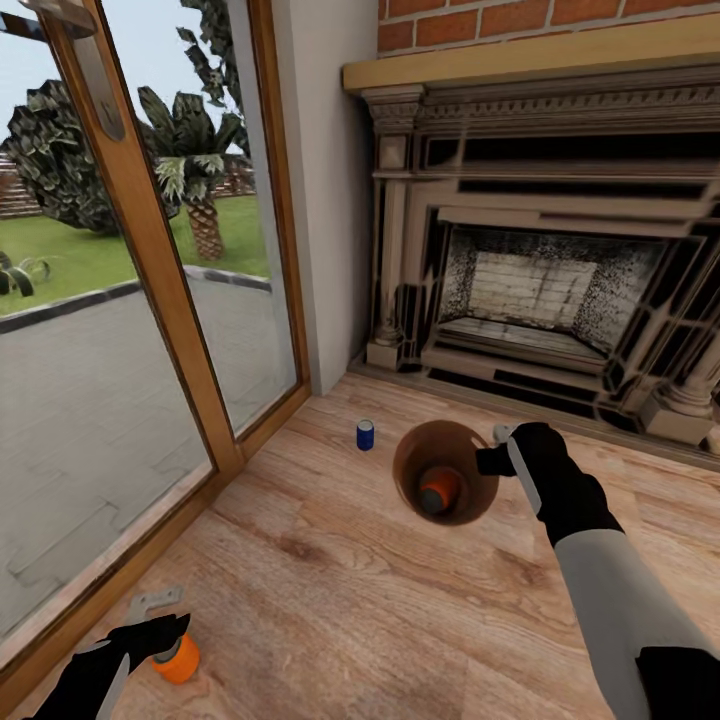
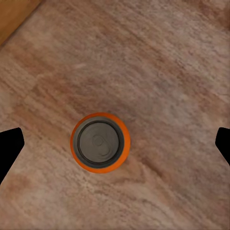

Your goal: Put the three can of soda from the living room inside the tash can in the kitchen.

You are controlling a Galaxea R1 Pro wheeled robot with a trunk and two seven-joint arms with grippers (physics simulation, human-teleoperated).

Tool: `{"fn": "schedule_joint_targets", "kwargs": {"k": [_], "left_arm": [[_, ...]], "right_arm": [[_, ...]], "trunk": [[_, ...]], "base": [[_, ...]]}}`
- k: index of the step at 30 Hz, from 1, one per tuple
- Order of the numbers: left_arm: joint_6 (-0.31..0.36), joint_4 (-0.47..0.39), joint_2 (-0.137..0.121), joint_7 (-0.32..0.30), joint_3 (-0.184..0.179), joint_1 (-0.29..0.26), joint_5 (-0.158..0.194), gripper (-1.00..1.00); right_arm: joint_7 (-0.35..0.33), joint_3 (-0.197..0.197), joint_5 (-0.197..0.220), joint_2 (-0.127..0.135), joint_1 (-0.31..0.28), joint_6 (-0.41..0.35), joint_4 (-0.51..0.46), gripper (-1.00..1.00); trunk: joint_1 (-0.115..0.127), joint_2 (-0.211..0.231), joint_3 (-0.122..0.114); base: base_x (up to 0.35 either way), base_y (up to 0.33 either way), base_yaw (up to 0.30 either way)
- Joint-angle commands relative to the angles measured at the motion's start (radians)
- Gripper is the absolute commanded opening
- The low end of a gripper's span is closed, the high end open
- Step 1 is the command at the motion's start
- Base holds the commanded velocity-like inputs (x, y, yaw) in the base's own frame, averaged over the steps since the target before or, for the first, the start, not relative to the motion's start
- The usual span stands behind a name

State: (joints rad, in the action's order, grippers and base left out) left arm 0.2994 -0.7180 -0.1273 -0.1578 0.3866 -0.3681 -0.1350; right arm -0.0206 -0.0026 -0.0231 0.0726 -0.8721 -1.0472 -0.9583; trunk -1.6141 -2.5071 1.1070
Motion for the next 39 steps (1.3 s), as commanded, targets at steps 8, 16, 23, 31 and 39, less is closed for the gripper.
{"fn": "schedule_joint_targets", "kwargs": {"k": [8,16,23,31,39], "left_arm": [[-0.002,0.000,0.000,0.000,0.000,0.000,0.000,1.00],[-0.003,0.028,-0.001,0.000,0.000,-0.001,0.002,1.00],[-0.003,0.039,0.000,0.000,0.000,-0.002,0.004,1.00],[-0.003,0.040,0.000,0.001,0.000,-0.002,0.005,1.00],[-0.003,0.040,0.001,0.000,-0.001,-0.002,0.005,1.00]], "right_arm": [[-0.004,0.000,0.017,0.004,-0.012,0.000,-0.001,-1.00],[-0.004,-0.002,0.019,0.004,-0.013,0.000,-0.002,-1.00],[-0.004,-0.001,0.021,0.004,-0.013,0.000,-0.002,-1.00],[-0.004,-0.001,0.021,0.004,-0.013,0.000,-0.002,-1.00],[-0.004,-0.002,0.016,0.005,-0.028,0.000,-0.016,-1.00]], "trunk": [[0.000,0.000,0.000],[0.000,0.000,0.000],[0.000,0.000,0.000],[0.000,0.000,0.004],[-0.004,-0.002,0.035]], "base": [[0.000,0.000,0.000],[0.102,0.087,0.000],[0.138,0.116,0.000],[0.012,0.011,0.000],[0.000,0.000,0.000]]}}
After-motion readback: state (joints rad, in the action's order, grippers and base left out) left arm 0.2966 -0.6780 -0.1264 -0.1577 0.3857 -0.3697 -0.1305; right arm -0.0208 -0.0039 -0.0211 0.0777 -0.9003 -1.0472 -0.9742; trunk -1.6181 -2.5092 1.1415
